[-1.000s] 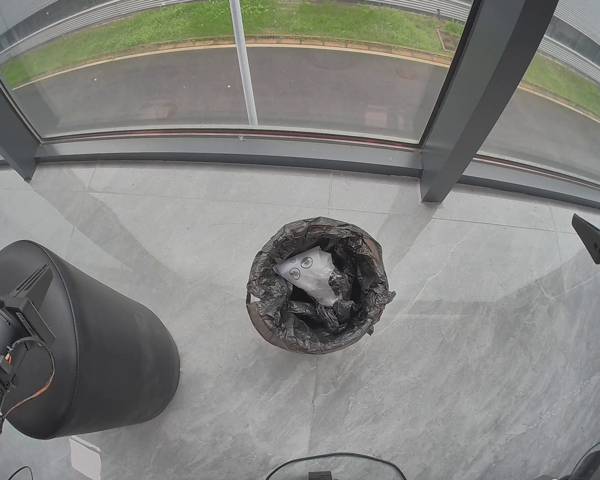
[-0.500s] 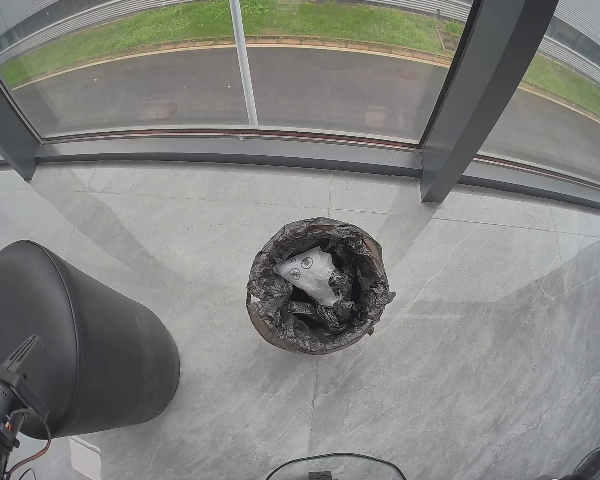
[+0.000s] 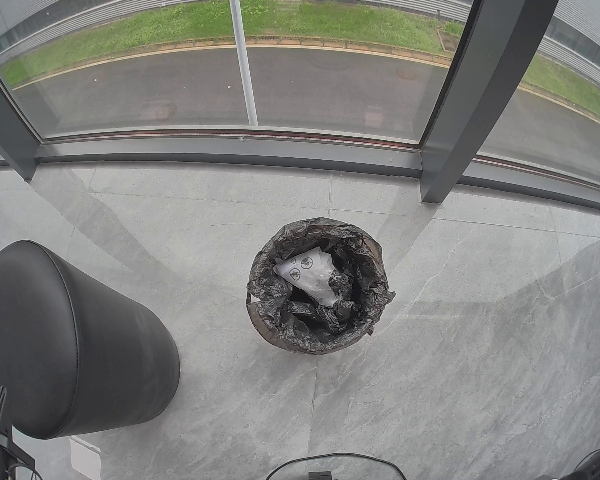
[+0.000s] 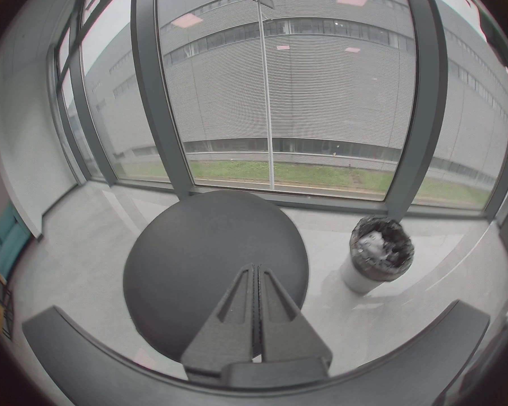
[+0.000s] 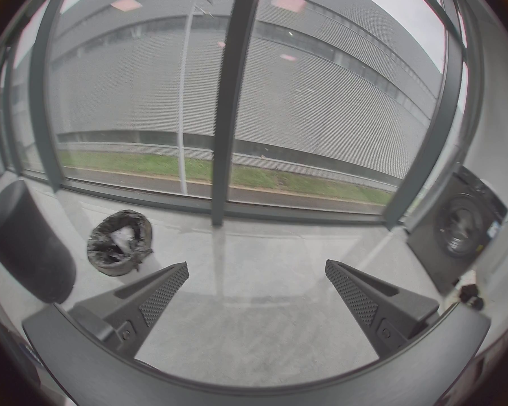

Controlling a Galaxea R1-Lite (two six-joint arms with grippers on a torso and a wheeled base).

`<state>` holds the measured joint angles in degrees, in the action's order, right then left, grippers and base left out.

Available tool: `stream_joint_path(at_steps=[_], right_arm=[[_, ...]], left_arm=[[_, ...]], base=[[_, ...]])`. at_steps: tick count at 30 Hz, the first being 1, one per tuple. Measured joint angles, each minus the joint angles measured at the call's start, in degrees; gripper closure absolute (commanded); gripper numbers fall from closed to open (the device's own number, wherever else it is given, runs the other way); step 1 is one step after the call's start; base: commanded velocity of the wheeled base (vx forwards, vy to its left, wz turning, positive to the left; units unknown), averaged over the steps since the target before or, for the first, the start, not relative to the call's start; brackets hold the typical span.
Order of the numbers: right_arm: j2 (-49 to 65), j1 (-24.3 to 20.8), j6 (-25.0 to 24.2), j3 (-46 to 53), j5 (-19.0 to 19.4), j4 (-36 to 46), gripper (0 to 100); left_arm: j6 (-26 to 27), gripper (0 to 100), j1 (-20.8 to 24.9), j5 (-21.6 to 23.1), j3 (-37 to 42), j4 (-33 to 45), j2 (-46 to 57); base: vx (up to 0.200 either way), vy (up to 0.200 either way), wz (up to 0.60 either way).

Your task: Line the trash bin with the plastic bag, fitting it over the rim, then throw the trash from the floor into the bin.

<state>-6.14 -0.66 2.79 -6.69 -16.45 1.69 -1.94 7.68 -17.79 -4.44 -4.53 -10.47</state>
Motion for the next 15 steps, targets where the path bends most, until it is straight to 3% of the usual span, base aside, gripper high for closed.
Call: stream_joint_path(at_steps=[7, 13, 15], right_arm=[[4.11, 0.45, -0.61, 5.13, 16.13, -2.24, 0], [5.11, 0.59, -2.35, 5.57, 18.21, -1.21, 0], [5.29, 0.59, -2.55, 5.68, 18.21, -1.40, 0]], left_arm=[[6.95, 100, -1.78, 0.00, 2.84, 0.79, 3.86], [8.25, 100, -2.28, 2.71, 3.34, 0.90, 4.74], [8.18, 100, -2.43, 5.45, 3.39, 0.66, 4.89]], base=[[0.000, 0.000, 0.00], [0.000, 0.000, 0.00], [0.000, 0.000, 0.00]])
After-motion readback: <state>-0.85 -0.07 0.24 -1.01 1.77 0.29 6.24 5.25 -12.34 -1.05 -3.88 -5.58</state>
